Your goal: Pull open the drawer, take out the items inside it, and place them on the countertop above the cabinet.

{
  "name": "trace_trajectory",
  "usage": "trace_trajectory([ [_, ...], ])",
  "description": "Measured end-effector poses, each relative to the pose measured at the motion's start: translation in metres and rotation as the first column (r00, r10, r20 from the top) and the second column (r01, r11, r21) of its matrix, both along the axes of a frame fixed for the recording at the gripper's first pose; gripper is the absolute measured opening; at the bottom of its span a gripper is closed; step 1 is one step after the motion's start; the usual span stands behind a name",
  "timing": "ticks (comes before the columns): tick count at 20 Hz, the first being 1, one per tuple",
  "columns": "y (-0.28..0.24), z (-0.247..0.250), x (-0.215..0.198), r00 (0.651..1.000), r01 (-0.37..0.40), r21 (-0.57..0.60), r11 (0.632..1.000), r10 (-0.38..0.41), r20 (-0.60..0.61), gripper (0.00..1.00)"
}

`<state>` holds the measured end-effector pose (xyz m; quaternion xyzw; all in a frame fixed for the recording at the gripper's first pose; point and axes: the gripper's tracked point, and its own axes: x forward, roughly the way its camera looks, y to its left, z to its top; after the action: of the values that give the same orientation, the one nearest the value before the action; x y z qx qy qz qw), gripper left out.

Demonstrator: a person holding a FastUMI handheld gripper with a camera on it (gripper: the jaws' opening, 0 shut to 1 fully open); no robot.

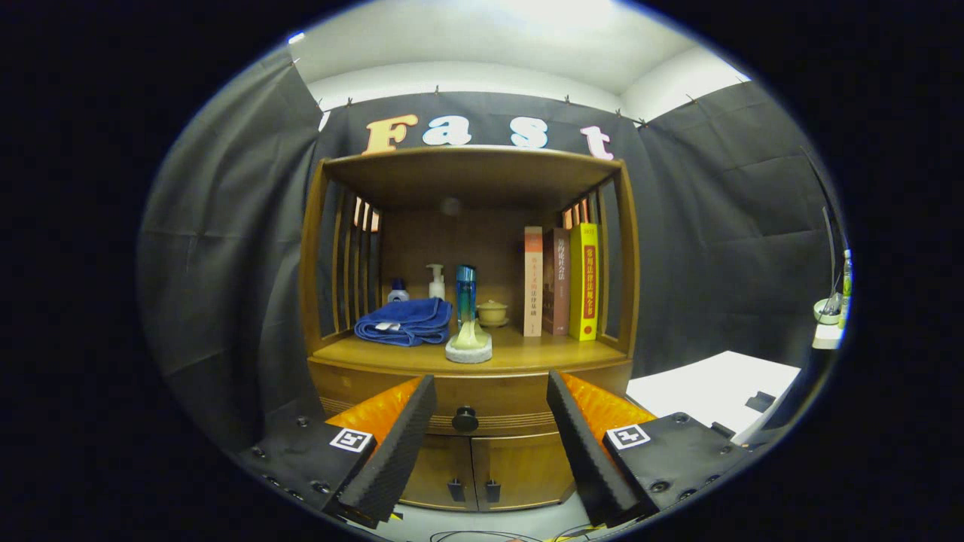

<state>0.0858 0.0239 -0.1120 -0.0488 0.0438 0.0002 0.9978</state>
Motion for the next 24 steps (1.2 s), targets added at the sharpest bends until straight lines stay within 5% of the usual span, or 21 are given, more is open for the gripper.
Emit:
trace_trajectory([
  [11,0.009,0.084,-0.062,0.995,-0.045,0.027,0.999,0.043,0.088,0.97],
  [24,0.002,0.089,-0.065,0.994,-0.055,0.078,0.995,0.047,0.099,0.97],
])
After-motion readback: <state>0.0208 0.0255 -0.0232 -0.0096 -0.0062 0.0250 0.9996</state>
